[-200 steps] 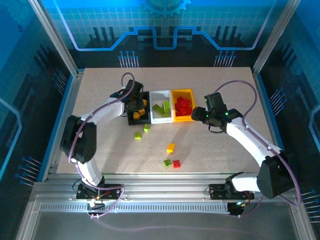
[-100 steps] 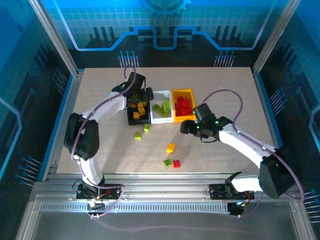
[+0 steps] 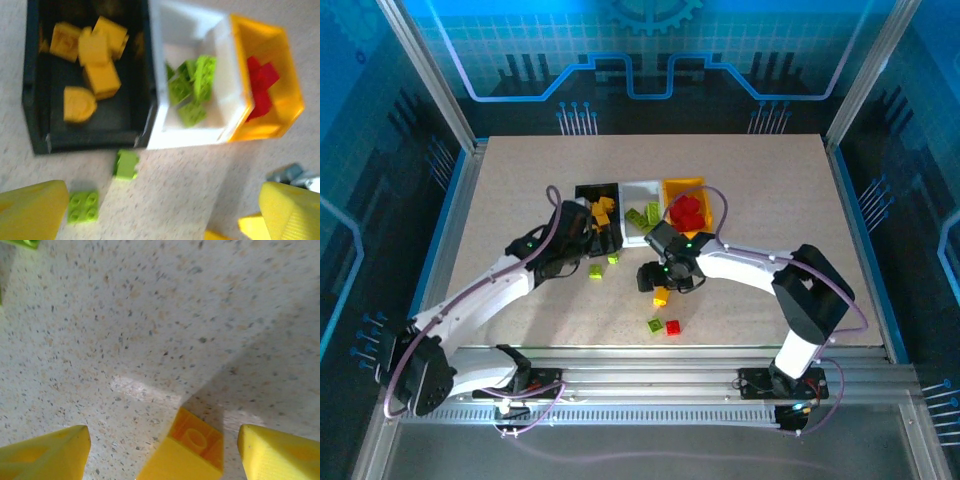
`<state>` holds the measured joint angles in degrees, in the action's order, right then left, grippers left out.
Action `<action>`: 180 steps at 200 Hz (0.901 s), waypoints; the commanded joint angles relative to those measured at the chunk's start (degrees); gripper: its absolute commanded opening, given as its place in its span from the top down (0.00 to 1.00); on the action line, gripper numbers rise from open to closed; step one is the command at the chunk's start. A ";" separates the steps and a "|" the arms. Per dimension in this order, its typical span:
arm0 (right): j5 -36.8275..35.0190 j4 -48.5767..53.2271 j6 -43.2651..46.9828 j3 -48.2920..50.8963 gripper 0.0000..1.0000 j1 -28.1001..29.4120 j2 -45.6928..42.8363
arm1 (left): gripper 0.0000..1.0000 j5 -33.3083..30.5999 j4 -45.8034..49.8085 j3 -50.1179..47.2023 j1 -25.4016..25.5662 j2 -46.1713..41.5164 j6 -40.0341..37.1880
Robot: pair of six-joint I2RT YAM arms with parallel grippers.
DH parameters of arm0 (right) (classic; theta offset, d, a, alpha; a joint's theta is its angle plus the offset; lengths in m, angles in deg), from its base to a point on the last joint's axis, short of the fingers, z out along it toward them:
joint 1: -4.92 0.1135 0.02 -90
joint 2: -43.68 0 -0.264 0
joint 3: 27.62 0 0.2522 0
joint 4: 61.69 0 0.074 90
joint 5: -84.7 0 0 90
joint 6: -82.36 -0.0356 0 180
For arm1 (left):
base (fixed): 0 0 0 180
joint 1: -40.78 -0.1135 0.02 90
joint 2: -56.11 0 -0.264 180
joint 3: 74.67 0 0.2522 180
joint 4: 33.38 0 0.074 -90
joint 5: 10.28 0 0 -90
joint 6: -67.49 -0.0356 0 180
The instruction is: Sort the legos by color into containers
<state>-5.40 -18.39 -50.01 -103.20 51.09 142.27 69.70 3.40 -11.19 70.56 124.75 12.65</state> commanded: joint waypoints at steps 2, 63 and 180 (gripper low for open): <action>-2.32 6.51 1.46 -2.32 0.22 2.07 2.35 | 0.01 -0.29 1.86 -4.33 0.32 -5.12 3.47; -6.16 9.65 2.32 -2.68 0.39 3.04 3.83 | 0.01 -1.87 3.52 -10.21 0.24 -9.24 4.85; -6.36 5.99 9.51 -15.62 0.62 0.78 0.02 | 0.01 -6.73 9.27 -12.77 -1.00 -14.07 5.77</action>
<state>-11.28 -11.37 -44.00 -110.81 53.32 143.36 65.03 9.28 -22.17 70.19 112.66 16.80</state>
